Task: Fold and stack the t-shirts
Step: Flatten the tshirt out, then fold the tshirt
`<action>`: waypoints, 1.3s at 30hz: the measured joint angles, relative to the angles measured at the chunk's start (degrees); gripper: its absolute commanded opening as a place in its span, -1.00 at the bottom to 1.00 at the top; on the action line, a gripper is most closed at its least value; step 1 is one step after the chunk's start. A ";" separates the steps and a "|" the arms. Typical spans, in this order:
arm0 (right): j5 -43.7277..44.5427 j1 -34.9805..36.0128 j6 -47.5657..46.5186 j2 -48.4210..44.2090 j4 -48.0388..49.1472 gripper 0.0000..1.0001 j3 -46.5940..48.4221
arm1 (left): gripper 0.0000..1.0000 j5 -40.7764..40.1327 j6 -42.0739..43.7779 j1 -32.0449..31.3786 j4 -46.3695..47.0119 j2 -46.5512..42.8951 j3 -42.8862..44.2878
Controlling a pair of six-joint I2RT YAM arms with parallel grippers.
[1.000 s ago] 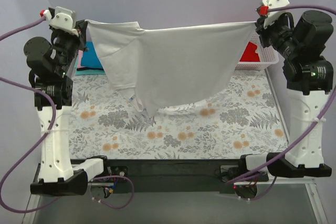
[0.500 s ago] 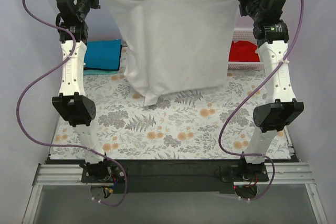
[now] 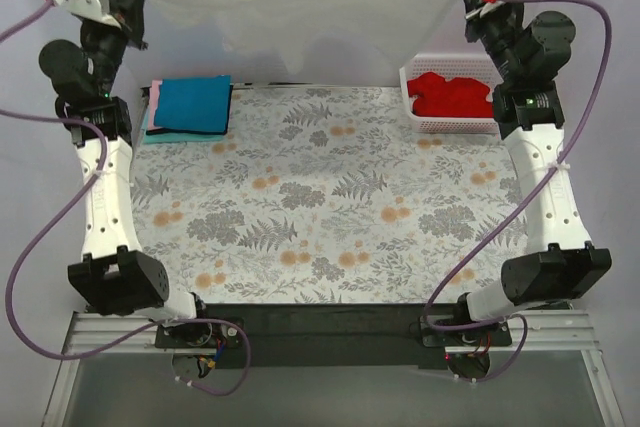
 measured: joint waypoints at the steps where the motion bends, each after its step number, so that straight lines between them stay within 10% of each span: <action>1: -1.38 -0.22 -0.76 -2.40 0.79 -0.97 -4.83 | -1.00 1.73 0.74 0.26 1.40 -3.26 -5.57; 14: -15.56 1.03 -20.72 -15.74 -4.70 -0.97 -61.31 | -1.00 16.57 27.08 1.05 -9.46 -30.91 -70.88; 39: -9.35 2.08 -39.04 -32.48 -33.27 -0.97 -78.25 | -1.00 18.82 76.72 1.05 -67.63 -48.30 -77.02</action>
